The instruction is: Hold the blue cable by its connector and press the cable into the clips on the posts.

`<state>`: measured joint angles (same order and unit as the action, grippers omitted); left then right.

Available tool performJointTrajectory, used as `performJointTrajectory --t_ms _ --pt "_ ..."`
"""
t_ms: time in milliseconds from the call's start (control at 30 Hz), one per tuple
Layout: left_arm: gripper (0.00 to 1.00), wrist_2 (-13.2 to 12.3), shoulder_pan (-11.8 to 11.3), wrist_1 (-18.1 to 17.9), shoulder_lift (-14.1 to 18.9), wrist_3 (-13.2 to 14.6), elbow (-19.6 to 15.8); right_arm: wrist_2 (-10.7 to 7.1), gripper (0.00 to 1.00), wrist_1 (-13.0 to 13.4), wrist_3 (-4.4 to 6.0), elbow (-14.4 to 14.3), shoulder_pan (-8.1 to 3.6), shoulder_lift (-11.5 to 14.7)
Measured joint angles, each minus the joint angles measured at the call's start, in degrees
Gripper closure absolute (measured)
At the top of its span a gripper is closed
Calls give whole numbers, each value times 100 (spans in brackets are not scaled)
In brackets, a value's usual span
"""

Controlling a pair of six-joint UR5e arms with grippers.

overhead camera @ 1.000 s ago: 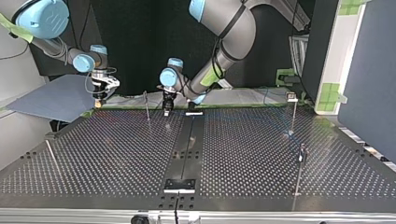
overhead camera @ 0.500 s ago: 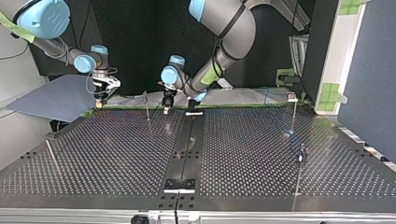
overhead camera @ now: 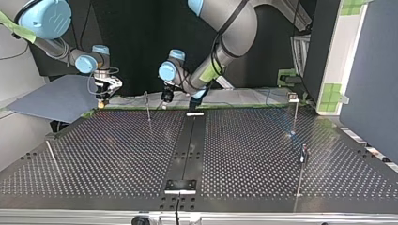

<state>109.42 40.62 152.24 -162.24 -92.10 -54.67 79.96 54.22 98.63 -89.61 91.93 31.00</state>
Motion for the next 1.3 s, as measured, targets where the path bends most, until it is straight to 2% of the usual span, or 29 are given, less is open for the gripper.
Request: performJointTrajectory --t_ms 167,300,733,967,1300 --pt "0 -231 191 -101 235 82 -234 2 100 11 22 0 22 0" --pt "0 -369 292 25 398 169 -441 2 100 12 45 0 30 0" --pt "0 -274 371 335 455 408 -1032 -24 100 -46 67 -1 48 0" --pt "0 -377 487 343 460 357 -1022 -27 100 -67 78 -1 53 0" --pt "0 -304 594 261 461 161 -819 -27 100 -67 74 -1 74 0"
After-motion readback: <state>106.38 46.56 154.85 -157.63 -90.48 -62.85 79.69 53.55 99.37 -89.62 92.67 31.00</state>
